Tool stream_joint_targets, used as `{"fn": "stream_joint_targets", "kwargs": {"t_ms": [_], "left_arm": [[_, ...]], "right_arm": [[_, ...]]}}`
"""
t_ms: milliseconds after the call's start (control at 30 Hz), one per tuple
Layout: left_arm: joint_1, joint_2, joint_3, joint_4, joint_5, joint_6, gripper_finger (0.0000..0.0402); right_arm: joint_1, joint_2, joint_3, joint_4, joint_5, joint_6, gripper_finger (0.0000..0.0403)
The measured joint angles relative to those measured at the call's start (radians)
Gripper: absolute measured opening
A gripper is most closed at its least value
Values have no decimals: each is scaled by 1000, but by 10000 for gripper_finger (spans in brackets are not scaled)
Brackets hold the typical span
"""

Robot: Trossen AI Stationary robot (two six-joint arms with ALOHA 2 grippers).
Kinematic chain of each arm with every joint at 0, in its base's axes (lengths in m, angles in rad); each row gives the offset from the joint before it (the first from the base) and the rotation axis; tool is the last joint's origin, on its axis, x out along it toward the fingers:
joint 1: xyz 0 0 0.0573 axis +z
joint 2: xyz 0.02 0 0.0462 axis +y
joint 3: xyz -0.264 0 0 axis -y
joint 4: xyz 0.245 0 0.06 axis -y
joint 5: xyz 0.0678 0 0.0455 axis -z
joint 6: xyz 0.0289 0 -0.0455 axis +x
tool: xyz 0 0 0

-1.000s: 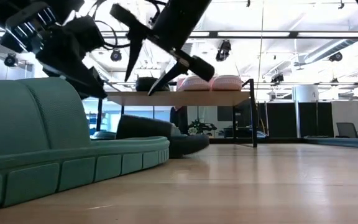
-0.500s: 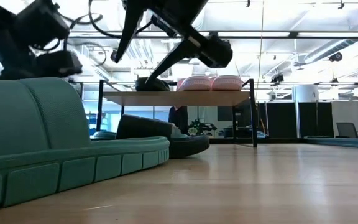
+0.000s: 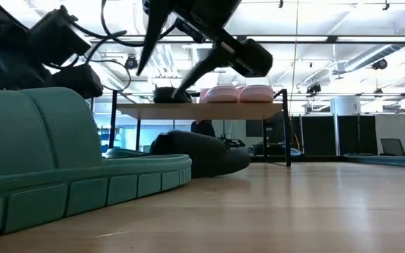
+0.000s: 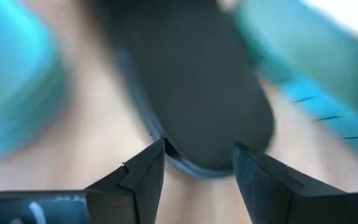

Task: Pick and place slides into the shelf
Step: Put the black slipper on the shelf

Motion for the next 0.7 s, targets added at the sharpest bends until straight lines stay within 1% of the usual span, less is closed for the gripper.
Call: {"fn": "stream_joint_targets", "kwargs": {"t_ms": [67,133,200,267,333,400,467,533,600,700], "left_arm": [[-10,12,-1,52,73,-36,173],[-25,23,-1,136,111,-60,173],[-37,30,0,201,113,-69,173],[-37,38,0,236,108,-80,173],[-37,43,0,246,102,-82,173],[-37,42,0,244,98,-81,173],[-37,28,-3,244,96,-81,173],[-37,11,-8,245,94,-80,173],[-37,-2,-14,237,87,-78,173],[-37,-25,-20,169,61,-47,173]], "right_arm": [[3,0,0,-39,-1,0,208],[4,0,0,-89,0,4,208],[6,0,0,-139,2,6,208],[9,0,0,-184,37,-26,208],[17,1,-1,-210,125,-119,208],[27,2,0,-213,223,-252,208],[33,2,3,-216,277,-362,208],[36,2,3,-216,284,-433,208],[40,7,3,-215,279,-472,208],[50,20,3,-209,262,-510,208]]}}
